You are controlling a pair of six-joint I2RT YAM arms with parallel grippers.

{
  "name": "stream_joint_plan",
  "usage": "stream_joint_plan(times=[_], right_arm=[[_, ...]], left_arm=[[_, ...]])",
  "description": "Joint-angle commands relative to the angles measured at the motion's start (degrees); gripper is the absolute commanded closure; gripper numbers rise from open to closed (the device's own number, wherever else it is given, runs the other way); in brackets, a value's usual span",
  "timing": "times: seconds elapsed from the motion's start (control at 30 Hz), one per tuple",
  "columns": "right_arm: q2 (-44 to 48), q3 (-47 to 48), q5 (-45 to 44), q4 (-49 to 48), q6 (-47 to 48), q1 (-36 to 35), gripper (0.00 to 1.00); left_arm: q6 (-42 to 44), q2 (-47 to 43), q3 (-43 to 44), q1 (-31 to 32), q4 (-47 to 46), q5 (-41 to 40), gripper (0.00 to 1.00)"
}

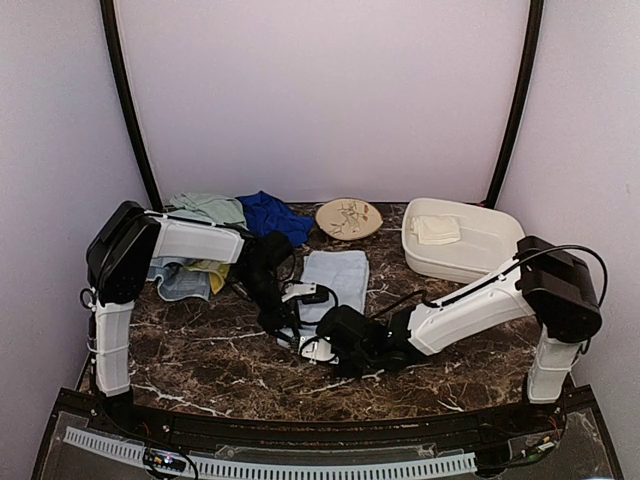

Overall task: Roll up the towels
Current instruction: Roll the towel at the center of the board.

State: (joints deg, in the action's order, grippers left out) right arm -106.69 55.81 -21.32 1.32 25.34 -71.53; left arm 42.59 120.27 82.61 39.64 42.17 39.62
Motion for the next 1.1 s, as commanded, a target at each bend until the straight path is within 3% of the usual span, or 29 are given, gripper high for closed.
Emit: stream_joint_plan(times=[0.0, 0.2, 0.37, 0.57, 0.63, 0.9, 1.07], right_arm=[[-1.85, 2.26, 9.31, 9.07, -9.56, 4.17, 0.88], [-0.88, 3.51, 21.63, 10.03, -18.79, 10.03, 1.0], [-0.45, 5.51, 38.26, 9.82, -25.37, 16.06, 1.0], [-1.79, 6.08, 57.65, 4.67, -36.61, 24.32, 1.0], [-2.73, 6.32, 62.06, 3.67, -39.01, 25.63, 1.0], [-7.32, 9.83, 67.64, 7.19, -40.79, 27.07, 1.0], [-8.48, 11.87, 69.72, 7.5, -42.55, 28.37, 1.0]], left_arm=[[-1.35, -7.62, -3.91, -3.96, -2.08, 1.65, 0.51], [0.61, -16.94, -12.2, -10.09, -4.91, 3.75, 0.49], [4.99, -23.28, -18.88, -10.2, -7.73, -0.17, 0.48], [8.3, -27.03, -21.53, -4.95, -12.42, -7.56, 0.48], [9.71, -27.46, -23.07, -0.28, -16.32, -12.49, 0.48], [10.6, -23.29, -20.95, 6.1, -27.06, -20.28, 0.43], [12.75, -19.56, -17.51, 7.92, -24.44, -20.11, 0.48]])
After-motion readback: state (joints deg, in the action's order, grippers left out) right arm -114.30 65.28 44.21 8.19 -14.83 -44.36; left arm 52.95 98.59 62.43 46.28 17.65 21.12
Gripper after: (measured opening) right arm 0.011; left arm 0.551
